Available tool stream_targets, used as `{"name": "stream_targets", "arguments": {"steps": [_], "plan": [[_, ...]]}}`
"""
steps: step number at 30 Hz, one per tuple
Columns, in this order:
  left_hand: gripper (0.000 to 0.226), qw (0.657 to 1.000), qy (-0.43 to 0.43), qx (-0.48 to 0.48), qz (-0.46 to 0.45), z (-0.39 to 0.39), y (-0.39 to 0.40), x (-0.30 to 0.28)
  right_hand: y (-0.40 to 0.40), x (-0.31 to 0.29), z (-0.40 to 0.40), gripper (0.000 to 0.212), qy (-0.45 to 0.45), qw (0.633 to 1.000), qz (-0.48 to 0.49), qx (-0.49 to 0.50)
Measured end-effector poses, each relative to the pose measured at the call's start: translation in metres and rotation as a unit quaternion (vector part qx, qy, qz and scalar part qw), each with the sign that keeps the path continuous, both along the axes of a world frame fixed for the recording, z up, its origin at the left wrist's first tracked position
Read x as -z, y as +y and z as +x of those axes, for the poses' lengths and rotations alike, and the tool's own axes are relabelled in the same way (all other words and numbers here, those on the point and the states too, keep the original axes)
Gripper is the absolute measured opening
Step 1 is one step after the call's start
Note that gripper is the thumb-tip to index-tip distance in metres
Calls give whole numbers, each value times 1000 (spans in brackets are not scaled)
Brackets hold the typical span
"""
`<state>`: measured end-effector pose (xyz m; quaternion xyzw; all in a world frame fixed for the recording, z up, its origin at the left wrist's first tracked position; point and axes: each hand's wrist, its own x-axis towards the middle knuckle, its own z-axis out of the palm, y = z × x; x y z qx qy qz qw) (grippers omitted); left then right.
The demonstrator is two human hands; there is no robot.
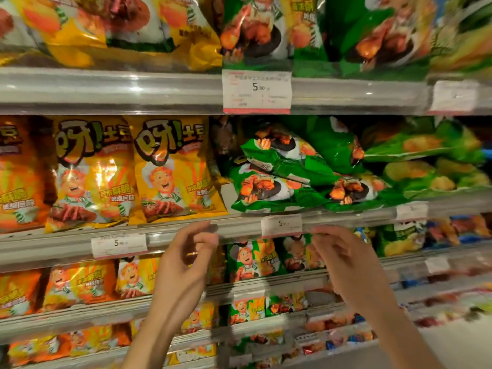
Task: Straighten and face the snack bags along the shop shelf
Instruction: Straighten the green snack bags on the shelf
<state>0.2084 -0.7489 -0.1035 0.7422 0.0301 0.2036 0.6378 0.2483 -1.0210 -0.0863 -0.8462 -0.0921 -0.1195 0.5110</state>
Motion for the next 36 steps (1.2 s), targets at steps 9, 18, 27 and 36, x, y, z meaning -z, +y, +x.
{"name": "stream_targets", "arguments": {"steps": [9, 18, 27, 36], "plan": [[26, 994, -62, -57, 74, 25, -16, -56, -12, -57, 24, 12, -138, 988, -16, 61], [60, 991, -37, -55, 118, 92, -52, -111, 1, -99, 89, 64, -25, 996, -90, -4], [28, 999, -5, -38, 21, 65, -49, -112, 6, -96, 104, 55, -7, 994, 19, -109], [80, 990, 143, 8, 7, 58, -34, -138, 15, -98, 95, 47, -12, 982, 13, -190]]}}
